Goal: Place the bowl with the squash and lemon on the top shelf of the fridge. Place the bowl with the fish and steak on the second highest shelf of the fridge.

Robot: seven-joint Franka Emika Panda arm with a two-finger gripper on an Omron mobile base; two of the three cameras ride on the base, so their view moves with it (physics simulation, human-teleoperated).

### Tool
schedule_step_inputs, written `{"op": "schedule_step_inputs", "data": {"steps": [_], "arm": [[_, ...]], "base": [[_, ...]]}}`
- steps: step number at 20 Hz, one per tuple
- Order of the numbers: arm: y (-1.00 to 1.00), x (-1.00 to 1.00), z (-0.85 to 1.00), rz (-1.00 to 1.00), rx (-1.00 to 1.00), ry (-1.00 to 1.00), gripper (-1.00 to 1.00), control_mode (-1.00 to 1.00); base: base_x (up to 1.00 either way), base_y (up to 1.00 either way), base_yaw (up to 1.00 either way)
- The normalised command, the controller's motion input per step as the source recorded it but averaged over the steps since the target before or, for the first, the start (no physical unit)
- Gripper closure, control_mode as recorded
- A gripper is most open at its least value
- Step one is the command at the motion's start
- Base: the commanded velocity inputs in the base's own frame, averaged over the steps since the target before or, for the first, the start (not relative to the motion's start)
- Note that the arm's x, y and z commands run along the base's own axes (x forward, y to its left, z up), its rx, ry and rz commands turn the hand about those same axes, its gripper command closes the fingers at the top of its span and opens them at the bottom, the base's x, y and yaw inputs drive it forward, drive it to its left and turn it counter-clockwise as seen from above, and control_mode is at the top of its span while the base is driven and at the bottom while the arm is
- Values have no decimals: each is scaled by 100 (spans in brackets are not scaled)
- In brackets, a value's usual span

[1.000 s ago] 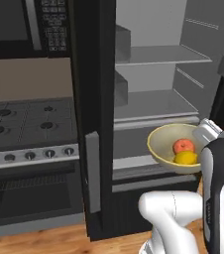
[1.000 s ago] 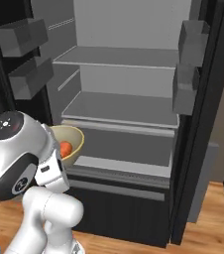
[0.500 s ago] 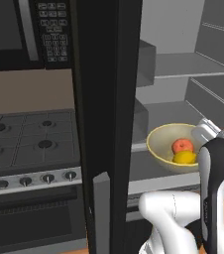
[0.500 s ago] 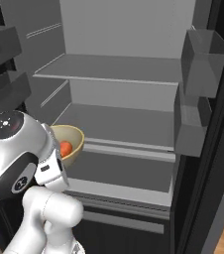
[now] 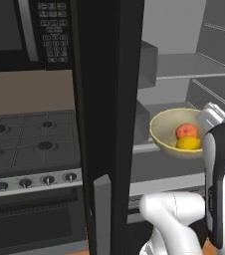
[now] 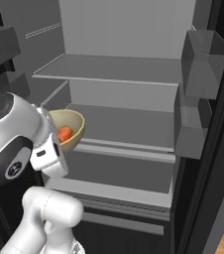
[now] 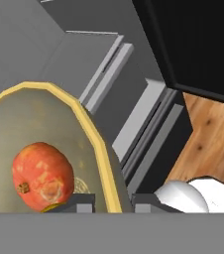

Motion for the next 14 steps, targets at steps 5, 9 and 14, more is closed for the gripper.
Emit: {"op": "schedule_step_inputs", "data": {"steps": [5,9,14], "arm": [[-26,-1,99,-6,0,-9,100,-100],[-19,0,79,0,0,-20,100,-100],[-13,35,28,-2,0,-28,100,-100]], "base": [[0,0,0],[0,0,0],[0,0,0]]}}
